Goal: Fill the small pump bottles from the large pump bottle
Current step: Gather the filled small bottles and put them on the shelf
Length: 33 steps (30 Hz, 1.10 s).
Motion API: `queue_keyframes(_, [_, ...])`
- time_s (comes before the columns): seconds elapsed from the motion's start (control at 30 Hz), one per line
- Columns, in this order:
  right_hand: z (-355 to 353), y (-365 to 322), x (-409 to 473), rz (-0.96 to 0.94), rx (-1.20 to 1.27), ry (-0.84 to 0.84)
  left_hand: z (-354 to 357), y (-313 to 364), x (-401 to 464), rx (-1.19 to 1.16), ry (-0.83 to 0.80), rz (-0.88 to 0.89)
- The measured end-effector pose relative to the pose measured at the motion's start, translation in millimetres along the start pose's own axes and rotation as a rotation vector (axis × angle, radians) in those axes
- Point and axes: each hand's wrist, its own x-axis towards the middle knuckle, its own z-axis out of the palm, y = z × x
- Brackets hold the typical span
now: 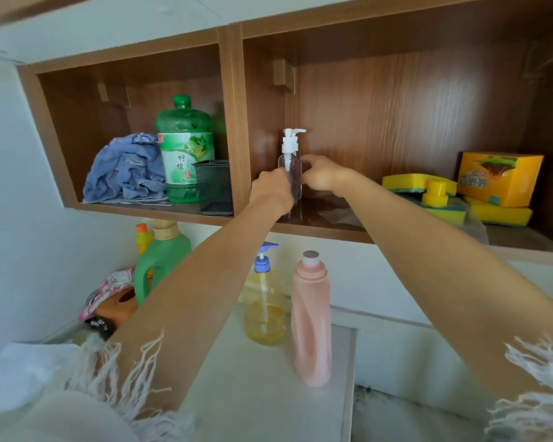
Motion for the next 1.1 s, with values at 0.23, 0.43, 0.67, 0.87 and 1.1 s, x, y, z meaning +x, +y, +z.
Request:
queue_keyframes(0.23, [6,-4,-66,-0.022,0.251,0.28,-42,-41,-61,-0.206,0.074,0.097])
queue_keyframes(0.43, [87,-14,-142,-0.292,0.39,0.329,-47,-137,-137,-0.45,-0.023,-0.056])
queue_keyframes(0.67, [259,-5,-210,-0.179,0.314,-0.187,-13,-254,-226,-0.56,-0.055,-0.288])
queue_keyframes(0.87, [334,2,-222,0.06,0.203,-0.341,8,-308,-284,-0.634,0.112,-0.263])
queue_keyframes(1.1, [366,9,-224,0.21,0.392,-0.358,66,-350,-302,-0.533,-0.333,-0.432])
